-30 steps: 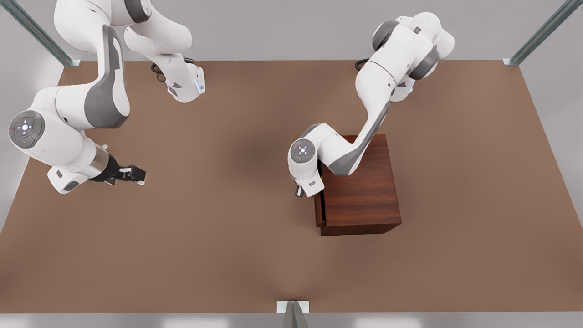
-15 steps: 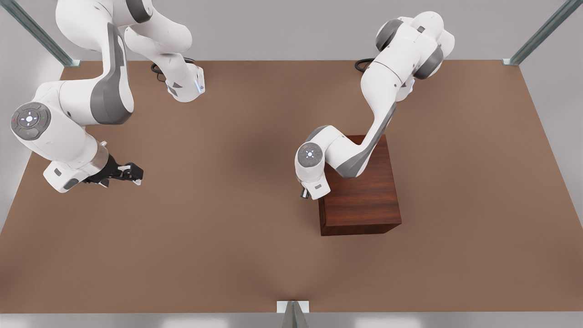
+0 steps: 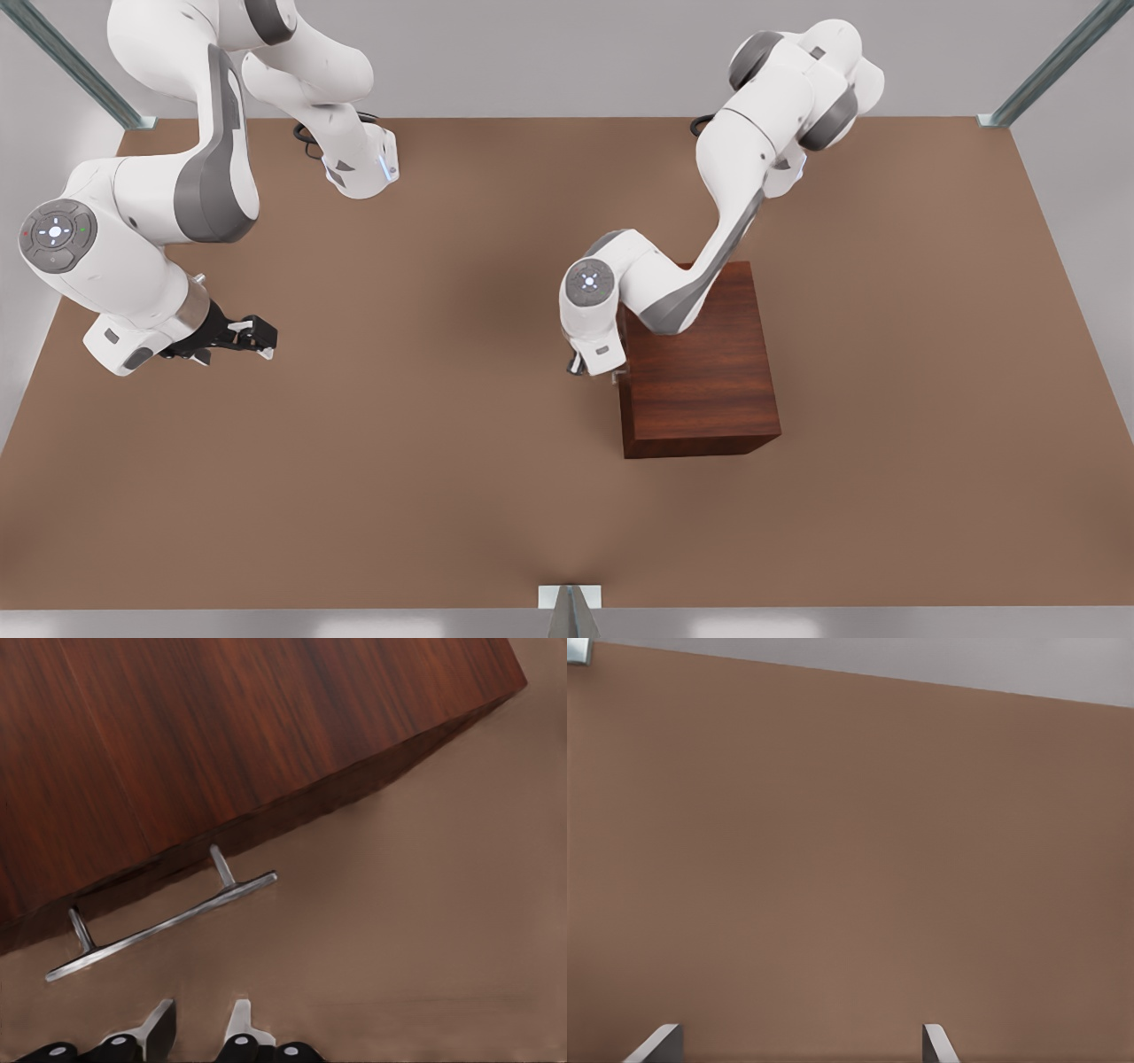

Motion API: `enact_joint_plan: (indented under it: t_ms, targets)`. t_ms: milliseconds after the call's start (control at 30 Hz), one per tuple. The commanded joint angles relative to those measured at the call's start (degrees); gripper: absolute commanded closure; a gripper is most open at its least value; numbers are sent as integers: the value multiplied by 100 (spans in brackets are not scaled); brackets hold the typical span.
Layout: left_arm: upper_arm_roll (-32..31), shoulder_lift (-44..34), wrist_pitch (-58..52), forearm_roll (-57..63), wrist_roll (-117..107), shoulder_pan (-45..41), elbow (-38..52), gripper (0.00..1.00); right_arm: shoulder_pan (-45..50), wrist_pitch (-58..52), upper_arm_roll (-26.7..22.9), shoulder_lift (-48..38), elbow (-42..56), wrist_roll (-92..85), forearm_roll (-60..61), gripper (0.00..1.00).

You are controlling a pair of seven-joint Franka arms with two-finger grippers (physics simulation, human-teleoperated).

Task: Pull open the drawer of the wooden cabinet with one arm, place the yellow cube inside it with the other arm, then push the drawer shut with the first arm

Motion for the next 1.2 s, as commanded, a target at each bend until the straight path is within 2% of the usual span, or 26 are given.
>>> enact_joint_plan:
  t_ms: [0,33,67,133,200,267,300,333,367,433,500,700,1167]
  targets:
    - [-255,-197,-251,-275,-1392,-5,322,0,4,-2,0,-7,19,-188,-19,0]
    - [-264,-258,-673,-416,-1331,205,718,0,4,-63,18,-7,151,-197,-72,0]
    - [-317,-513,-989,-767,-551,671,727,0,30,-63,35,-7,160,-206,-239,0]
    - [-343,-874,-2615,-856,4079,1805,727,0,83,-28,18,-7,151,-118,-301,0]
    - [-290,-1111,-2704,-390,8357,2850,727,0,83,-28,9,-7,142,-118,-292,0]
    - [-273,-1497,-2721,-390,10514,3598,727,0,83,-28,9,-7,142,-118,-292,0]
    - [323,-2103,-2730,-530,11299,3512,543,0,83,-28,9,-7,142,-127,-274,0]
    - [1156,-2735,-2730,-985,11545,3029,-62,0,74,-28,9,-7,142,-127,-274,0]
    - [1458,-3070,-2695,-1233,11694,2931,-388,0,74,-28,0,-7,142,-144,-274,0]
    - [1503,-3176,-2397,-1198,11924,2931,-749,3,83,-28,9,-7,142,-127,-274,0]
    - [1503,-3098,-2150,-1198,11915,2931,-987,0,83,-28,9,-7,142,-127,-274,0]
    - [1459,-2623,-2089,-1172,11352,2860,-503,0,83,-28,9,-7,142,-109,-257,0]
    - [1459,-2544,-2088,-1163,11405,2764,-495,0,83,-46,9,-16,133,-118,-257,0]
